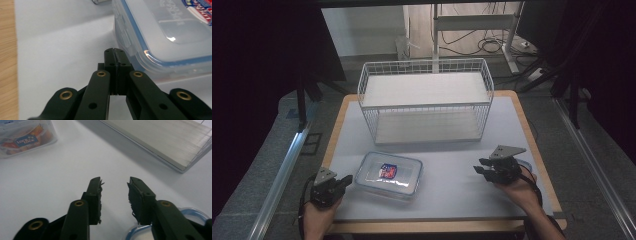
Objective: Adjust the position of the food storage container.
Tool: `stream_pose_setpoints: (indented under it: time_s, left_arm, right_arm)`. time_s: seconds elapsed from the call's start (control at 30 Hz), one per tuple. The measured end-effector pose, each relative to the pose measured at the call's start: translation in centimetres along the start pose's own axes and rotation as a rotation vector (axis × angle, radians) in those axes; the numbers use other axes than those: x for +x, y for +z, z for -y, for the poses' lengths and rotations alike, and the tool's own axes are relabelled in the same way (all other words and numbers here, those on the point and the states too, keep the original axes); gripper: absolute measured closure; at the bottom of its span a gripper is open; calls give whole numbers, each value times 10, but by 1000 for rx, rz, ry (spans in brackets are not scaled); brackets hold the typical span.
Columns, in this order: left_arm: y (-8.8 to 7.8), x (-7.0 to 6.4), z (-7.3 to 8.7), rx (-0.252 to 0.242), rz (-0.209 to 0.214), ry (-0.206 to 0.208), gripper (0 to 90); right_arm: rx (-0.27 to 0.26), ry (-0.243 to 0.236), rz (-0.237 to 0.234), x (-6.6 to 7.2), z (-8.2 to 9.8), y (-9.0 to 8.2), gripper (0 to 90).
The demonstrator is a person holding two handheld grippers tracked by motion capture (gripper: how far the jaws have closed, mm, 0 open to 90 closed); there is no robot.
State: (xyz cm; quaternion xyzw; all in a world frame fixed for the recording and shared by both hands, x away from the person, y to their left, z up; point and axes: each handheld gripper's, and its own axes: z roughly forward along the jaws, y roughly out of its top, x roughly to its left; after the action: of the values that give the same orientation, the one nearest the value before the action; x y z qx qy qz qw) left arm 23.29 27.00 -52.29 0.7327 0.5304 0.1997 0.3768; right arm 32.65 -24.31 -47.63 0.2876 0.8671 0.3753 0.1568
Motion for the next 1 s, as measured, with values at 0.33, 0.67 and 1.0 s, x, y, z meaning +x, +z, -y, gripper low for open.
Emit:
stream_pose_setpoints:
  time_s: [0.33, 0.67, 1.0]
  left_arm:
    - [14, -13, -3, 51, 52, 12, 900]
    - [24, -41, -12, 58, 132, 54, 900]
    - [37, -68, -21, 69, 229, 65, 900]
  right_arm:
    - [-13, 15, -37, 8, 0, -1, 524]
    - [15, 17, -115, 17, -2, 0, 804]
    - [51, 18, -184, 32, -3, 6, 897]
